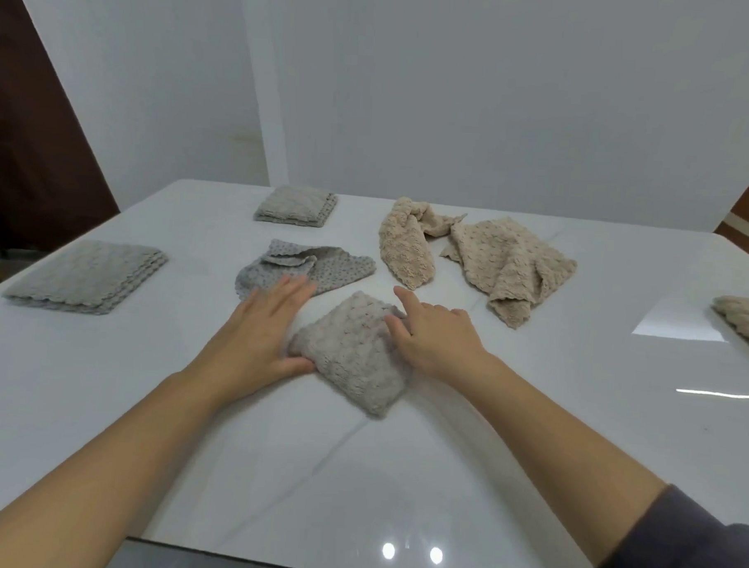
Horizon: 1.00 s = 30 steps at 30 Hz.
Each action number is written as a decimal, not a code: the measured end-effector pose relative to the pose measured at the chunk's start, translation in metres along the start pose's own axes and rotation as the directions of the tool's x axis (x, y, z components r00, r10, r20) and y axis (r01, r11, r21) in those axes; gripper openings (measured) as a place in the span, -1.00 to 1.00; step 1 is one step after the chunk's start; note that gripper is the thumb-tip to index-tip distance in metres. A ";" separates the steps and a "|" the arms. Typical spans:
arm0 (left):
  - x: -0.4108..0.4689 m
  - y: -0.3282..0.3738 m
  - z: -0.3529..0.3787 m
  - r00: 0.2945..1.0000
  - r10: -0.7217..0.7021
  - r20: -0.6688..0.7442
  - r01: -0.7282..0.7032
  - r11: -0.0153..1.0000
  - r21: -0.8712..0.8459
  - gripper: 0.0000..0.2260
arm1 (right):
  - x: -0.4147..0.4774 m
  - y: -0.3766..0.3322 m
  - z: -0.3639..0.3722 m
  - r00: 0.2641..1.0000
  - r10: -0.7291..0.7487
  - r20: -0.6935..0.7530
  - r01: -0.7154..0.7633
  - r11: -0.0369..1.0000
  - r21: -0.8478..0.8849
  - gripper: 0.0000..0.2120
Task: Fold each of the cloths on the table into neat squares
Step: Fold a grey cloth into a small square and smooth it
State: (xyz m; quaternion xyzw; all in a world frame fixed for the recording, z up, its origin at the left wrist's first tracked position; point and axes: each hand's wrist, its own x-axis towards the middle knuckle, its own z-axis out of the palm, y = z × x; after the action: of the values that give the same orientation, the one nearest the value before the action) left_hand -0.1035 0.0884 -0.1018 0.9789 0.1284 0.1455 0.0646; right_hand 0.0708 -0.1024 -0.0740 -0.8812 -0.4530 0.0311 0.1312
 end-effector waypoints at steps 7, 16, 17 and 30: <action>0.012 -0.005 0.008 0.918 -0.371 -0.138 0.373 0.928 -0.012 -0.23 | -0.026 0.014 0.000 0.995 -0.044 -0.091 0.045 0.999 0.014 -0.60; 0.023 0.047 0.008 0.951 -0.306 -0.036 0.297 0.941 -0.161 -0.49 | -0.030 -0.001 -0.003 0.986 -0.056 -0.157 0.049 0.997 -0.052 -0.55; 0.024 0.053 0.010 0.962 -0.272 0.007 0.270 0.953 -0.139 -0.48 | -0.026 -0.005 0.001 0.993 -0.065 -0.096 0.062 0.997 -0.036 -0.49; 0.015 0.074 0.034 0.925 -0.328 0.190 0.334 0.942 0.000 -0.45 | -0.006 -0.016 0.041 0.984 -0.102 0.147 0.113 0.991 -0.071 -0.41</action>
State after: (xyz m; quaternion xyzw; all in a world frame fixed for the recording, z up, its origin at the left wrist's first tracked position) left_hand -0.0622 0.0180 -0.1179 0.9512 0.2828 0.0419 0.1161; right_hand 0.0475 -0.0899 -0.1094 -0.8554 -0.5091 0.0694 0.0649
